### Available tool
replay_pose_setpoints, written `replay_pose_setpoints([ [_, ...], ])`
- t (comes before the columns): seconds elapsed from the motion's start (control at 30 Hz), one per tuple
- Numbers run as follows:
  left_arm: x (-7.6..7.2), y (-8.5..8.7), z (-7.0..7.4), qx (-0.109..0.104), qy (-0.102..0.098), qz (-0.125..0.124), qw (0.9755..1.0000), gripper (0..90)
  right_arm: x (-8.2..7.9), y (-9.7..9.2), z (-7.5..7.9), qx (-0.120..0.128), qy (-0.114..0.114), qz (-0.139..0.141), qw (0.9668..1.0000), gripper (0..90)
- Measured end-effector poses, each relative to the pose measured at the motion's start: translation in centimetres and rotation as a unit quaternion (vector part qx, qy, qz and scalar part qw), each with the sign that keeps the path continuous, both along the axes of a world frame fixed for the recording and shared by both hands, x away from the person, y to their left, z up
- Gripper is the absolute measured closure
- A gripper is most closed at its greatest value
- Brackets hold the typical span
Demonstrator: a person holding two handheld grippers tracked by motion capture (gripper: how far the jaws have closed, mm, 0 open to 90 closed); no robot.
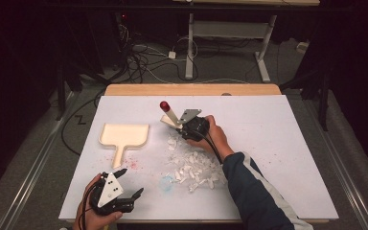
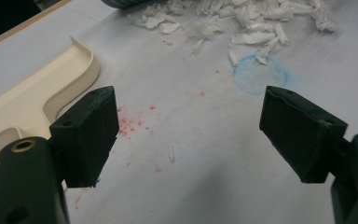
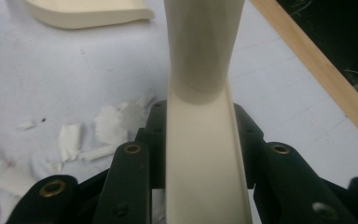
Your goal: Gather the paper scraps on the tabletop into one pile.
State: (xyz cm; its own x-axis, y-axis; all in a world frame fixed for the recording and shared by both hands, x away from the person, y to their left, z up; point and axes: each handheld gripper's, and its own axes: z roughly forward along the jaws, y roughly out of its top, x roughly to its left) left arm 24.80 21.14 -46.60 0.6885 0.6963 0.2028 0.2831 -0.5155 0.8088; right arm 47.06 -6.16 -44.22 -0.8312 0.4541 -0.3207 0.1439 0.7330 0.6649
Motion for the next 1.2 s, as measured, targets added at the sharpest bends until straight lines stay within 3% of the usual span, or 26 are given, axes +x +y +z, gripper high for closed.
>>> replay_pose_setpoints([
  [0.2,-0.1,-0.2,0.0,0.000,0.008,-0.002,1.0000,18.7,-0.9,-0.7,0.6,0.024,0.018,0.069,0.9972,67.8],
  [0.4,-0.3,-0.3,-0.1,0.002,0.007,-0.003,1.0000,18.7,-2.2,0.0,0.2,0.004,0.024,0.117,0.9928,67.0],
  [0.63,-0.2,-0.1,-0.1,0.006,0.005,-0.002,1.0000,18.7,-3.7,-1.5,0.3,-0.019,0.039,0.190,0.9809,64.8],
  [0.77,-0.3,-0.2,-0.1,0.008,0.006,-0.002,0.9999,18.7,-5.0,-3.1,0.7,-0.016,0.052,0.222,0.9736,65.2],
  [0.93,-0.5,-0.3,-0.2,0.010,0.009,-0.002,0.9999,18.7,-6.4,-5.2,1.0,-0.012,0.056,0.243,0.9683,65.9],
  [1.07,-0.6,-0.5,-0.2,0.013,0.016,-0.002,0.9998,18.7,-7.2,-6.4,1.4,-0.003,0.058,0.245,0.9679,66.8],
  [1.1,-0.5,-0.5,-0.2,0.015,0.010,-0.003,0.9998,18.7,-7.4,-6.6,1.6,-0.003,0.051,0.241,0.9692,67.0],
  [1.2,-0.5,-0.6,-0.3,0.013,0.017,-0.003,0.9998,18.7,-7.5,-7.0,2.2,0.001,0.032,0.237,0.9710,67.9],
])
